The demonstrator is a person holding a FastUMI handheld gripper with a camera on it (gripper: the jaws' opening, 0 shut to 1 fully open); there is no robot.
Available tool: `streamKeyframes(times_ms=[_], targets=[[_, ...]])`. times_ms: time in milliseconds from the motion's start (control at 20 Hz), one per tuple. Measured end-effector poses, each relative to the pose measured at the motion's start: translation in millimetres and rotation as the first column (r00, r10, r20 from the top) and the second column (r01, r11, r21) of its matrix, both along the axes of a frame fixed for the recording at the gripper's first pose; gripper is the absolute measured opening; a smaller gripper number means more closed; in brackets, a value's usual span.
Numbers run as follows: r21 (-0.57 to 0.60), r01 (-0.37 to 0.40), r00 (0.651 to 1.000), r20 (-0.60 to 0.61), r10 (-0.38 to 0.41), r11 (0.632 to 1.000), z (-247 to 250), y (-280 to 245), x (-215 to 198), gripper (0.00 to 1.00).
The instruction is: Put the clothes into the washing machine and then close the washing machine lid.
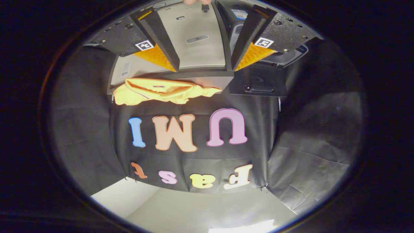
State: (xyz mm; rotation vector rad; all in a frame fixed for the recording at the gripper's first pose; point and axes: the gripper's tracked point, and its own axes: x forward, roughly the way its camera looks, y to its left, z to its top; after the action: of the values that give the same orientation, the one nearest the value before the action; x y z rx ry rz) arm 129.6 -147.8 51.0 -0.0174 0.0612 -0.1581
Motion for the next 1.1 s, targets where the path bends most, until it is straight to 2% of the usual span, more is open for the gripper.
streamKeyframes(times_ms=[100, 300, 450, 800, 1100], targets=[[-0.004, -0.006, 1.000, 0.004, 0.006, 1.000, 11, -2, 11, 0.97], [-0.088, 0.051, 0.999, 0.017, -0.050, 0.995, 31, -26, 28, 0.97], [-0.119, 0.087, 0.996, -0.025, -0.090, 0.989, 31, -41, 42, 0.97], [-0.086, 0.121, 0.985, -0.113, -0.130, 0.989, 26, -68, 85, 0.97], [-0.073, 0.186, 0.957, -0.213, -0.197, 0.980, 12, -99, 116, 0.89]])
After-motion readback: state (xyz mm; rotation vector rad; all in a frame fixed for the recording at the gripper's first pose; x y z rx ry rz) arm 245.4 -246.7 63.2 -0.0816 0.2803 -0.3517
